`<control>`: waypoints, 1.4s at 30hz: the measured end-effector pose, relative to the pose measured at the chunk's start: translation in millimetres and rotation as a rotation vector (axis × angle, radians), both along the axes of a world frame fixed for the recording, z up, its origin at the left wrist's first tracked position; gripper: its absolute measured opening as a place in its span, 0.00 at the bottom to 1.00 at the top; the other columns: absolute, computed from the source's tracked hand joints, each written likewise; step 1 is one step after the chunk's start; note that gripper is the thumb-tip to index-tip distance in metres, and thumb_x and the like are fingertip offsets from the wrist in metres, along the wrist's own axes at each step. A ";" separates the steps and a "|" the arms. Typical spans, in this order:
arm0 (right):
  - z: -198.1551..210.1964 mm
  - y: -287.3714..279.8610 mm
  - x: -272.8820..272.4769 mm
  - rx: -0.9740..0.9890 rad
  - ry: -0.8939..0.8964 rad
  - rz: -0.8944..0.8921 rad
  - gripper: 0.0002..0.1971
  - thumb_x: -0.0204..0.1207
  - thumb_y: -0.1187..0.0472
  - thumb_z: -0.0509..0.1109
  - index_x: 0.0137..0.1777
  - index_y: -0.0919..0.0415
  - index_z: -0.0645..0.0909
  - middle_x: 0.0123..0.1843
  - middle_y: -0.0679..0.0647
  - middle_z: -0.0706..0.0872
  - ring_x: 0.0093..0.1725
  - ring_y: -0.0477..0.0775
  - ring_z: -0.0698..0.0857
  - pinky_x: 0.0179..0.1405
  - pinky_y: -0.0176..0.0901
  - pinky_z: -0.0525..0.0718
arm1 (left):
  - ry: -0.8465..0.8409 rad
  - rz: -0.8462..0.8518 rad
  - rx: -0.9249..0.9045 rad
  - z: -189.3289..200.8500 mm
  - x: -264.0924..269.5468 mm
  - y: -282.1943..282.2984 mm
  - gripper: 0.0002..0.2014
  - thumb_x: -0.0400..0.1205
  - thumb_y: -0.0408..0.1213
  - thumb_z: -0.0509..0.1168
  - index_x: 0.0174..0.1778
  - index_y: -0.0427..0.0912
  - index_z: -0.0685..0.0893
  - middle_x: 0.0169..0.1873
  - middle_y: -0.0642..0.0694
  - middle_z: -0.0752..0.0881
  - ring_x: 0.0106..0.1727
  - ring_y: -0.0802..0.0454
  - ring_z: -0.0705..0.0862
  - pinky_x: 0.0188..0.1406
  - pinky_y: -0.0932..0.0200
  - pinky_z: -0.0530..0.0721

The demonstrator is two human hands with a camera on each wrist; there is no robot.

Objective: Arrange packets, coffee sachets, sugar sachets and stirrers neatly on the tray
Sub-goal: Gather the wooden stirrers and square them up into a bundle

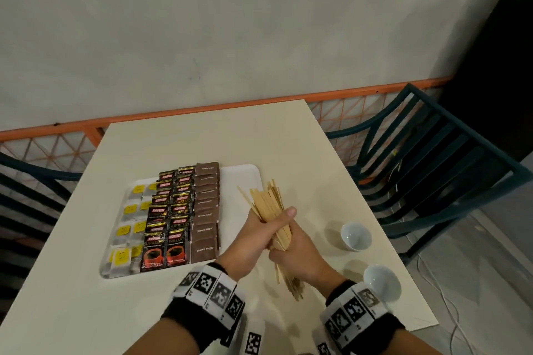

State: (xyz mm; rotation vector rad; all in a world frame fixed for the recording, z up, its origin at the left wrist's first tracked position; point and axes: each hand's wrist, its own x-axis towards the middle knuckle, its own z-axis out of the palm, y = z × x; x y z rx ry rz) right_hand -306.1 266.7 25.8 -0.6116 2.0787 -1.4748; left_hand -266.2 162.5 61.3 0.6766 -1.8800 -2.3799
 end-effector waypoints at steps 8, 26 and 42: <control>11.3 -13.0 5.7 0.003 0.023 0.041 0.32 0.64 0.66 0.77 0.65 0.53 0.65 0.50 0.38 0.79 0.50 0.37 0.82 0.48 0.33 0.83 | -0.023 0.229 -0.047 -5.3 -6.7 5.3 0.11 0.75 0.29 0.70 0.53 0.41 0.86 0.47 0.46 0.90 0.51 0.53 0.87 0.48 0.60 0.84; 14.9 -26.3 -3.5 -0.088 -0.104 0.063 0.18 0.74 0.72 0.66 0.61 0.57 0.83 0.52 0.51 0.87 0.55 0.46 0.85 0.56 0.38 0.84 | 0.026 -0.064 -0.355 3.5 0.8 -9.6 0.09 0.78 0.34 0.69 0.53 0.41 0.81 0.48 0.45 0.86 0.47 0.58 0.84 0.44 0.73 0.81; 87.5 -36.6 -10.7 -0.413 -0.019 -0.177 0.07 0.68 0.71 0.74 0.41 0.75 0.80 0.36 0.69 0.83 0.37 0.57 0.84 0.42 0.52 0.86 | -0.295 0.043 0.677 -7.0 20.2 -30.5 0.39 0.77 0.65 0.51 0.52 0.26 0.81 0.44 0.27 0.87 0.48 0.33 0.85 0.57 0.43 0.77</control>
